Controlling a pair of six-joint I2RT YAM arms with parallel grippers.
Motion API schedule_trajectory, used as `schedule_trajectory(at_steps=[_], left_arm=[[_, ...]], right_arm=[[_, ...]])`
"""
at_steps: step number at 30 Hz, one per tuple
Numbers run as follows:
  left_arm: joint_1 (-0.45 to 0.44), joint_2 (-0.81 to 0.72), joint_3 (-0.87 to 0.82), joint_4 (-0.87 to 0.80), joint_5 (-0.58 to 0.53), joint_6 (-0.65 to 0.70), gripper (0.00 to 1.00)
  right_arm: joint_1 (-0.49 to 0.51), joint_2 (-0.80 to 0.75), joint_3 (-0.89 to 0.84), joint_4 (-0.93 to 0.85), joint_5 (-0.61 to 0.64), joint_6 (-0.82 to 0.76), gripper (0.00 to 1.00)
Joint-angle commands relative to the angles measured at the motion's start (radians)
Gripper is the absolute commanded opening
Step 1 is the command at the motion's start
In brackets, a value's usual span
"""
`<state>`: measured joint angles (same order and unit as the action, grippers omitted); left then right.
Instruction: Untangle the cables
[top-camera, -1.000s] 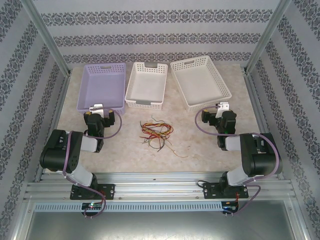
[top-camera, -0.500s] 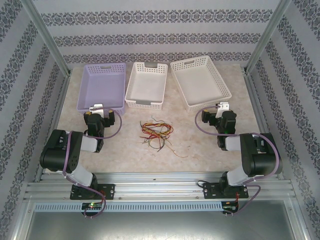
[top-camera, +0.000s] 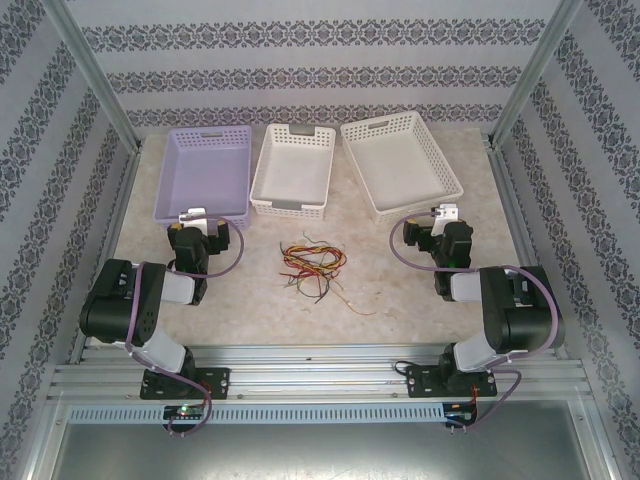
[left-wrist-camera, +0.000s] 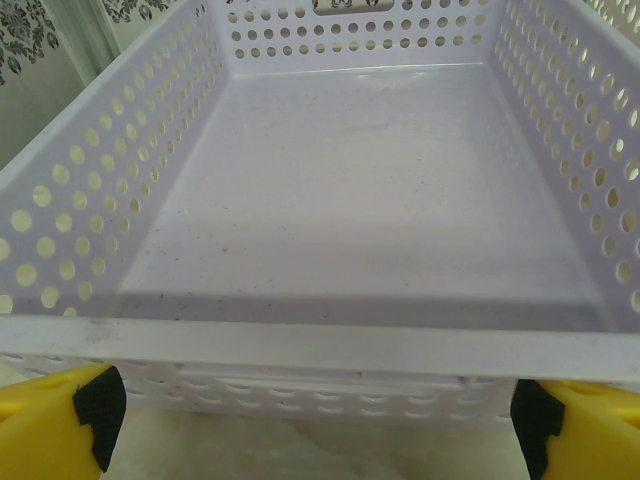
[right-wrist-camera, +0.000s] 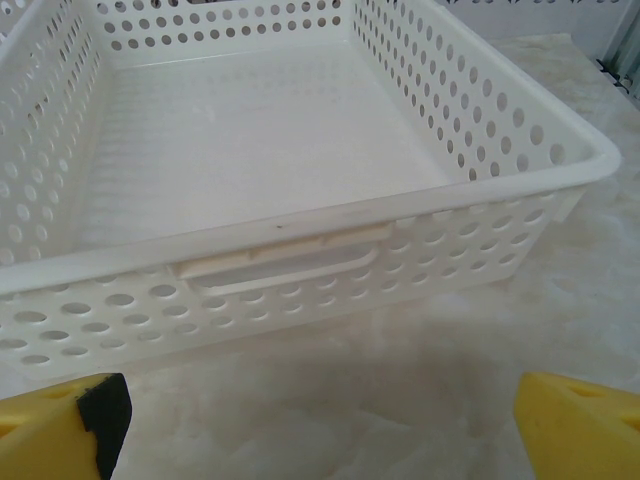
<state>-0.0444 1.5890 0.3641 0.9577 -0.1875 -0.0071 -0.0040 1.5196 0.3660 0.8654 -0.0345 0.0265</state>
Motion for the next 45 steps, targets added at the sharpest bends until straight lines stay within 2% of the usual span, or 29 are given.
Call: schedule_trajectory(at_steps=[1, 5, 7, 9, 12, 15, 18, 22, 24, 27, 30, 32, 36, 38, 40, 44, 45], left_arm=[[-0.003, 0.002, -0.001, 0.036, 0.006, 0.005, 1.00], [-0.003, 0.001, -0.001, 0.036, 0.006, 0.004, 1.00], [-0.003, 0.002, -0.001, 0.036, 0.005, 0.004, 1.00], [-0.003, 0.002, -0.001, 0.036, 0.005, 0.006, 1.00], [-0.003, 0.001, -0.001, 0.035, 0.006, 0.004, 1.00], [-0.003, 0.002, 0.000, 0.035, 0.007, 0.005, 1.00], [-0.003, 0.002, -0.001, 0.036, 0.007, 0.005, 1.00], [-0.002, 0.001, -0.001, 0.035, 0.008, 0.005, 1.00], [-0.003, 0.002, 0.000, 0.035, 0.008, 0.005, 1.00], [-0.003, 0.002, -0.001, 0.036, 0.008, 0.005, 1.00], [-0.002, 0.002, -0.001, 0.035, 0.007, 0.004, 1.00], [-0.003, 0.001, -0.001, 0.036, 0.008, 0.006, 1.00], [-0.003, 0.001, -0.001, 0.036, 0.008, 0.005, 1.00], [-0.003, 0.002, -0.001, 0.035, 0.008, 0.005, 1.00], [-0.003, 0.002, -0.001, 0.035, 0.008, 0.005, 1.00], [-0.003, 0.000, -0.001, 0.035, 0.008, 0.005, 1.00], [-0.003, 0.001, -0.001, 0.036, 0.008, 0.005, 1.00]], right_arm=[[0.006, -0.008, 0.020, 0.027, 0.013, -0.004, 0.98], [0.004, -0.027, 0.032, 0.015, -0.002, 0.006, 0.98], [0.007, -0.110, 0.074, -0.139, -0.047, -0.019, 0.98], [0.017, -0.191, 0.102, -0.262, -0.019, -0.027, 0.98], [0.027, -0.314, 0.073, -0.282, -0.036, -0.022, 0.98], [0.048, -0.426, 0.090, -0.385, -0.020, -0.010, 0.98], [0.071, -0.500, 0.096, -0.410, -0.061, 0.030, 0.98], [0.101, -0.526, 0.126, -0.380, -0.132, 0.198, 0.98], [0.103, -0.517, 0.162, -0.403, -0.175, 0.338, 0.98], [0.091, -0.494, 0.217, -0.404, -0.334, 0.512, 0.98], [0.100, -0.458, 0.246, -0.381, -0.428, 0.639, 0.98], [0.106, -0.430, 0.249, -0.386, -0.404, 0.741, 0.98], [0.090, -0.378, 0.227, -0.351, -0.462, 0.830, 0.98], [0.092, -0.406, 0.229, -0.401, -0.441, 0.834, 0.98], [0.106, -0.474, 0.205, -0.423, -0.369, 0.823, 0.98], [0.150, -0.631, 0.145, -0.548, -0.096, 0.883, 0.98], [0.150, -0.657, 0.130, -0.559, -0.065, 0.875, 0.98]])
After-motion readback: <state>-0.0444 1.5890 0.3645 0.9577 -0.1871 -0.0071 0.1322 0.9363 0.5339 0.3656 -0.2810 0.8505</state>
